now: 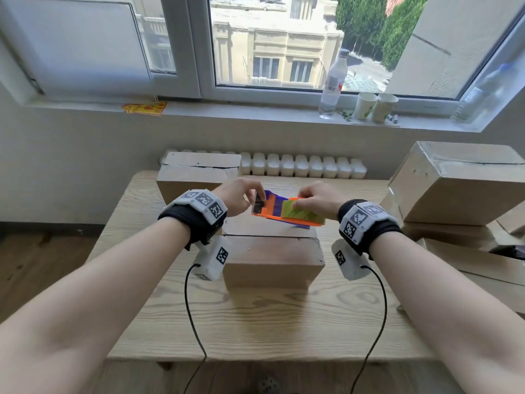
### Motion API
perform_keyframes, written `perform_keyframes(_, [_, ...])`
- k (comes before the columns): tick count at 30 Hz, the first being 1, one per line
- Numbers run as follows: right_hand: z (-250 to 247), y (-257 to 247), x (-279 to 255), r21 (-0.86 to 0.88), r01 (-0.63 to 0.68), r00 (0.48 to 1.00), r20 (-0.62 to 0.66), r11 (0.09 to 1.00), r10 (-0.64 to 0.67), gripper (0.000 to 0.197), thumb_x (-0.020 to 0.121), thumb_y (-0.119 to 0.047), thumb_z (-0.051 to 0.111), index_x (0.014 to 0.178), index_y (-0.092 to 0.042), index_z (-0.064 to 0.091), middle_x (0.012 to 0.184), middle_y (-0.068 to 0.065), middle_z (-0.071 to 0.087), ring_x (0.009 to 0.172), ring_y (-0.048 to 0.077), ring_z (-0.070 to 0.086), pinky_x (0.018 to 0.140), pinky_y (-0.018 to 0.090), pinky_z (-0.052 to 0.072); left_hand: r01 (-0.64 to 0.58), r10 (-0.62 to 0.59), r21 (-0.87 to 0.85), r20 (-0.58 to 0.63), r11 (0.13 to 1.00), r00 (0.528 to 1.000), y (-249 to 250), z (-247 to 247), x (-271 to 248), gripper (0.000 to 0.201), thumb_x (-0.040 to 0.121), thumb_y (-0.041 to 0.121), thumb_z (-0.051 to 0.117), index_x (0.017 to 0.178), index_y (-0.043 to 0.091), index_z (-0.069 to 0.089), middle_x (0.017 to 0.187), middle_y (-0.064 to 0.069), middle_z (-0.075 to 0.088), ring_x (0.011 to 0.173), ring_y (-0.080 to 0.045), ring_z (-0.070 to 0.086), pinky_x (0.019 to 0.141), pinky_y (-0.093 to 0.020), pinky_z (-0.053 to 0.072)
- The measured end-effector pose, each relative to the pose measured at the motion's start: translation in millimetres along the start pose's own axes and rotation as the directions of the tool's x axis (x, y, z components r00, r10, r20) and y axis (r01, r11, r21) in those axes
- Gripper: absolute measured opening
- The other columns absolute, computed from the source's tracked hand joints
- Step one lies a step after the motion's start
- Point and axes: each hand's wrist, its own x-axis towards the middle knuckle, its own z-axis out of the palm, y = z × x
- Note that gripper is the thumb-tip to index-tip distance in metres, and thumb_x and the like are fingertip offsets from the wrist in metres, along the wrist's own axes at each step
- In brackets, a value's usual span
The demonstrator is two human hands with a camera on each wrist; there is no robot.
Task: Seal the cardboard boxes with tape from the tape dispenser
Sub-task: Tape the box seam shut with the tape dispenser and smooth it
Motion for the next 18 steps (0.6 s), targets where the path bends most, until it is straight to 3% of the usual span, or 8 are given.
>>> perform_keyframes(2, [-2, 3, 1, -0.001, -0.003, 1.0, 0.003, 1.0, 0.003, 0.015, 0.087, -0.027, 0.061, 0.078, -0.016, 0.062, 0.072, -0.003, 0.055, 0.069, 0.012, 0.052, 0.053, 0.022, 0.037, 0.021, -0.022, -0.036, -0.012, 0.999, 1.0, -1, -1, -2, 0.04, 0.082, -0.004, 0.052, 0.099, 0.032, 0.061, 0.084, 0.005, 0.058, 0.083, -0.015, 0.059, 0.077, -0.029, 0.049])
perform_keyframes(5, [-5, 10, 0, 0.018, -0.01, 1.0, 0.015, 1.0, 0.01, 0.02, 0.087, -0.025, 0.061, 0.068, -0.02, 0.058, 0.07, -0.004, 0.055, 0.069, 0.012, 0.052, 0.055, 0.024, 0.039, 0.089, -0.1, -0.207, -0.045, 0.974, 0.994, -1, -3, -4, 0.054, 0.079, 0.001, 0.067, 0.119, 0.031, 0.046, 0.084, 0.0, 0.067, 0.077, -0.012, 0.064, 0.072, -0.027, 0.054])
perform_keyframes(7, [-6, 14, -2, 0.058, -0.001, 0.999, 0.034, 0.998, -0.001, 0.022, 0.087, -0.021, 0.06, 0.066, -0.023, 0.055, 0.073, -0.001, 0.056, 0.075, 0.017, 0.054, 0.06, 0.027, 0.041, 0.144, -0.167, -0.316, -0.049, 0.938, 0.985, -3, -5, -4, 0.049, 0.078, 0.004, 0.072, 0.115, 0.021, 0.047, 0.08, -0.002, 0.069, 0.07, -0.009, 0.064, 0.066, -0.022, 0.053])
perform_keyframes(9, [-7, 17, -4, 0.096, 0.001, 0.999, 0.048, 0.995, -0.006, 0.021, 0.087, -0.02, 0.061, 0.066, -0.023, 0.056, 0.076, 0.001, 0.056, 0.077, 0.019, 0.054, 0.063, 0.028, 0.04, 0.175, -0.209, -0.353, -0.06, 0.919, 0.976, -7, -6, -4, 0.034, 0.076, 0.007, 0.075, 0.105, 0.012, 0.059, 0.082, -0.004, 0.07, 0.068, -0.008, 0.062, 0.059, -0.014, 0.051])
perform_keyframes(12, [-8, 21, -5, 0.098, -0.015, 1.0, 0.021, 0.995, 0.013, 0.023, 0.086, -0.029, 0.065, 0.066, -0.021, 0.058, 0.071, -0.002, 0.055, 0.071, 0.015, 0.051, 0.058, 0.025, 0.038, 0.185, -0.236, -0.355, -0.106, 0.916, 0.966, -11, -4, -5, 0.018, 0.075, 0.006, 0.076, 0.091, 0.003, 0.07, 0.078, -0.002, 0.066, 0.061, -0.001, 0.058, 0.047, -0.004, 0.042])
perform_keyframes(15, [-12, 27, -7, 0.063, -0.03, 0.999, -0.037, 0.998, 0.032, 0.036, 0.082, -0.045, 0.068, 0.072, -0.01, 0.063, 0.069, 0.0, 0.054, 0.066, 0.012, 0.049, 0.059, 0.027, 0.037, 0.194, -0.265, -0.403, -0.128, 0.894, 0.956, -17, -3, -6, 0.015, 0.075, 0.006, 0.076, 0.088, 0.003, 0.071, 0.073, 0.0, 0.066, 0.05, 0.008, 0.059, 0.046, -0.002, 0.04])
perform_keyframes(18, [-22, 32, -11, 0.147, -0.037, 0.999, -0.032, 0.988, 0.042, 0.03, 0.086, -0.038, 0.064, 0.068, -0.014, 0.061, 0.071, 0.0, 0.053, 0.068, 0.013, 0.048, 0.059, 0.025, 0.036, 0.192, -0.27, -0.382, -0.162, 0.904, 0.949, -21, -4, -4, 0.012, 0.075, 0.01, 0.076, 0.086, 0.007, 0.072, 0.074, 0.002, 0.068, 0.052, 0.011, 0.058, 0.048, -0.001, 0.038])
